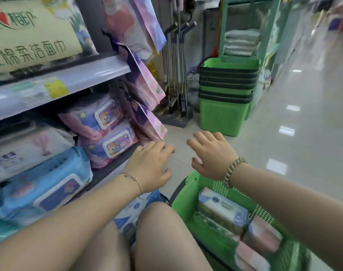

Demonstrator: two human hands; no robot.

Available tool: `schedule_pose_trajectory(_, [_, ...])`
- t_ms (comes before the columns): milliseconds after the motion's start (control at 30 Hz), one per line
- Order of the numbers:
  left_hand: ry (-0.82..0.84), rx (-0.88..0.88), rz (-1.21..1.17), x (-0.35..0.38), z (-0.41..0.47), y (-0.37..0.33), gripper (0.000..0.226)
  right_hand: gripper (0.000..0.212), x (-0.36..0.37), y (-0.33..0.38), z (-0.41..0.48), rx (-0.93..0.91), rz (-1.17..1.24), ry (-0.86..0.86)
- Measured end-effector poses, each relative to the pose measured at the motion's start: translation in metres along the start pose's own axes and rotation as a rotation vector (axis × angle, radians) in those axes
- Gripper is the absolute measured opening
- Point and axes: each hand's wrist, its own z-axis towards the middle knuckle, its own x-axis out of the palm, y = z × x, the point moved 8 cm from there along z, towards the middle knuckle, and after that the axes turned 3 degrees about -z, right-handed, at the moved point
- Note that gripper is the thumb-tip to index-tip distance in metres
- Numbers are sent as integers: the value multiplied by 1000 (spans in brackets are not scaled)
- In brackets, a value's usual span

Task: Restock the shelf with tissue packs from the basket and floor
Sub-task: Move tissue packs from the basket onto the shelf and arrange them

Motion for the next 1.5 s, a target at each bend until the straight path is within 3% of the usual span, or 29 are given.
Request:
schedule_pose_trajectory(533, [308,161,-159,135,51,-110,44,41,118,-47,-90,155,56,287])
schedule_pose_trajectory(833, [628,256,-195,206,41,-148,55,39,173,-42,-149,210,124,493])
schedule_pose_trajectory(1500, [709,225,-315,256,23,-176,62,59,285,8,-257,370,245,1032])
